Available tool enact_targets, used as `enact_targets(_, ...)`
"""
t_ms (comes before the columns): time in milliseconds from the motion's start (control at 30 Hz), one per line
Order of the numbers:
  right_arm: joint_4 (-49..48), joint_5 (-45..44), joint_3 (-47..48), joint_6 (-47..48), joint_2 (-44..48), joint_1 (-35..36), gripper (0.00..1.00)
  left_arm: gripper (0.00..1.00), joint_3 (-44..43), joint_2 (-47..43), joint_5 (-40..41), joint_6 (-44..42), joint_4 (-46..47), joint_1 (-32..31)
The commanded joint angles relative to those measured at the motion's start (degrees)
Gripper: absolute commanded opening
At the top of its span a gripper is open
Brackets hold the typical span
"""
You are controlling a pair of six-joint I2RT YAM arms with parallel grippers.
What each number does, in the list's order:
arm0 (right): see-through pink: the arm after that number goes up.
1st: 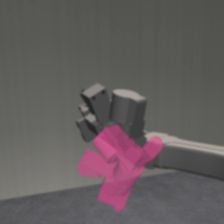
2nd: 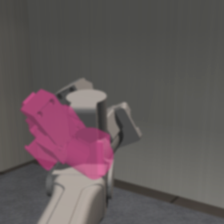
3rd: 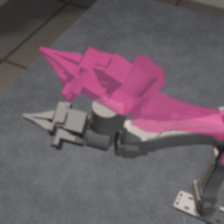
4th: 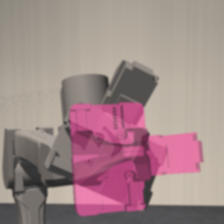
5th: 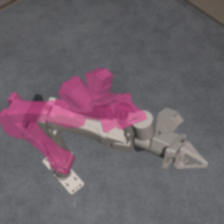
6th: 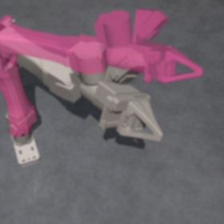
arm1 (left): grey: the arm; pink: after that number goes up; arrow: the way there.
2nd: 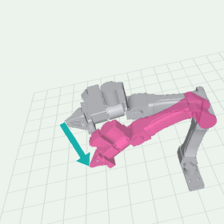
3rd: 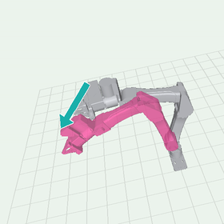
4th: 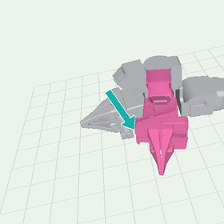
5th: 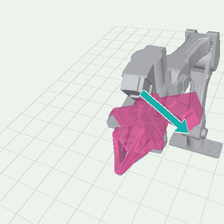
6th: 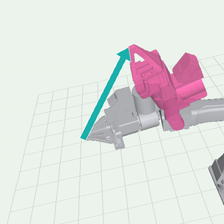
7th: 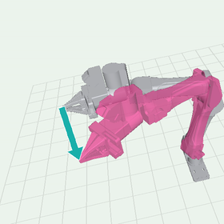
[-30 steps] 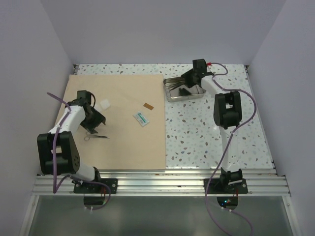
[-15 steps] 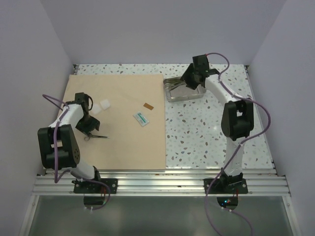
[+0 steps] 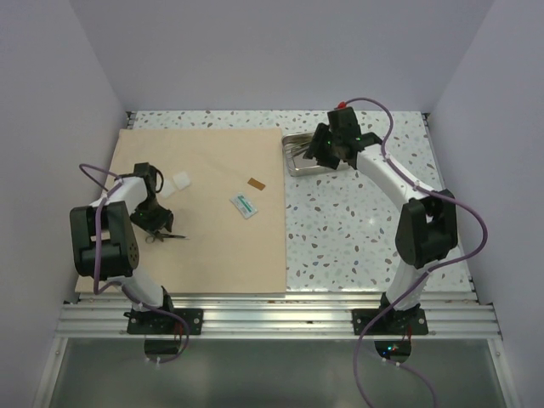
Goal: Prepare the surgical pack
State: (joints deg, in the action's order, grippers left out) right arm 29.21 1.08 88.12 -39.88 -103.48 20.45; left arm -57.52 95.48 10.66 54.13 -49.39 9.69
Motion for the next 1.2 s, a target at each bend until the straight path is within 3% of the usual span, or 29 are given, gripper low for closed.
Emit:
enact_targets(0,-0.8,1.1,1.0,1.5,0.7,0.2,0.54,0.43,0.2,0.1,-0.2,2.4,-0.5,0.5)
enact_targets(400,-0.5,1.5,2.7,1.9,-1.1,1.9,0.53,0.28,0.6,2.0,0.2,2.7,-0.3,0.5)
enact_targets(667,-0.2,1.5,3.9,2.6,-1.8,2.8,0.53,0.01,0.3,0.8,-0.4,2.7,-1.2,0.4)
enact_targets(1000,-0.8,6.8,6.1,3.3,-4.2,4.9,0.54,0.0,-0.1,-9.4,-2.9,-0.3,-3.6,0.2)
enact_targets(1167,-2.7,13.0,7.0,3.2,-6.5,6.3,0.57,0.0,0.4,-14.1,-7.9,-8.0,-1.4,-1.3)
